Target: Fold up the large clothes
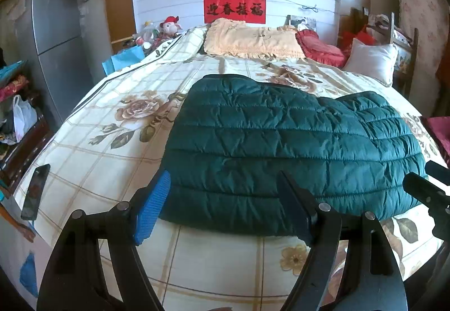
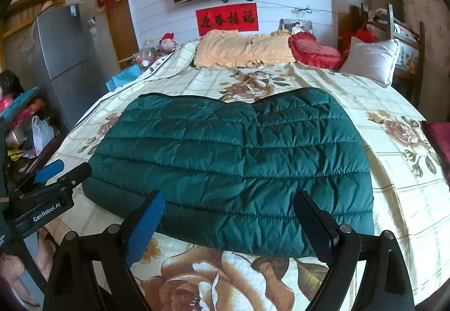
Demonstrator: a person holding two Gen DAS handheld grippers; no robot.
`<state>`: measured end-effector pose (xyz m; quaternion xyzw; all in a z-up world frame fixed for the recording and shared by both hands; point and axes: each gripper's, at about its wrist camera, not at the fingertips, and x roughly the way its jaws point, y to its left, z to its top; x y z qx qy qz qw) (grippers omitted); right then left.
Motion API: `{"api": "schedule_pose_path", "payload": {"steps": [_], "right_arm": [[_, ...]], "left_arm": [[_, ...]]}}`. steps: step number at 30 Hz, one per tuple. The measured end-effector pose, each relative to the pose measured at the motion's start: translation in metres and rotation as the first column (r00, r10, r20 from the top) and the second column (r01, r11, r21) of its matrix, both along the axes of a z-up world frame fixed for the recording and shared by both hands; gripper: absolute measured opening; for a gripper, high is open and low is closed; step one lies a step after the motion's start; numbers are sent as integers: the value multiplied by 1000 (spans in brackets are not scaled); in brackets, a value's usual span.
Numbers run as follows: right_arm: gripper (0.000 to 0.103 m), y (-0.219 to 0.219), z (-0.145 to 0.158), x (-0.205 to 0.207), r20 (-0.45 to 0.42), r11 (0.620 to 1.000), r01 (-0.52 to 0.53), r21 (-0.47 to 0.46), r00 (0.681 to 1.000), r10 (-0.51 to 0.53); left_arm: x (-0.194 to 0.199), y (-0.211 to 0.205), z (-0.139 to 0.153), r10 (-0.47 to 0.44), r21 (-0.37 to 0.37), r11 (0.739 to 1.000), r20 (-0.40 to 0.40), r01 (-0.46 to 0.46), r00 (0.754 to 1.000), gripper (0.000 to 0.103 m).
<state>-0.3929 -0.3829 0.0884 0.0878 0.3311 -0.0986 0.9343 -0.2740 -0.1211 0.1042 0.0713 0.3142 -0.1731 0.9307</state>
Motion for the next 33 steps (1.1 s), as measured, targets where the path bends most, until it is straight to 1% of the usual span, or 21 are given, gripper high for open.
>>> {"api": "schedule_pose_path", "payload": {"steps": [18,33], "right_arm": [[91,4,-3,1,-5,1000,1,-17,1000,-1],[91,8,-7,4,-23,1000,-7,-6,1000,7]], "left_arm": [[-3,-3,0,-19,-14,1000,-2,19,1000,79],[-5,-2,-2,-26,-21,999,-8,26,1000,79]]}}
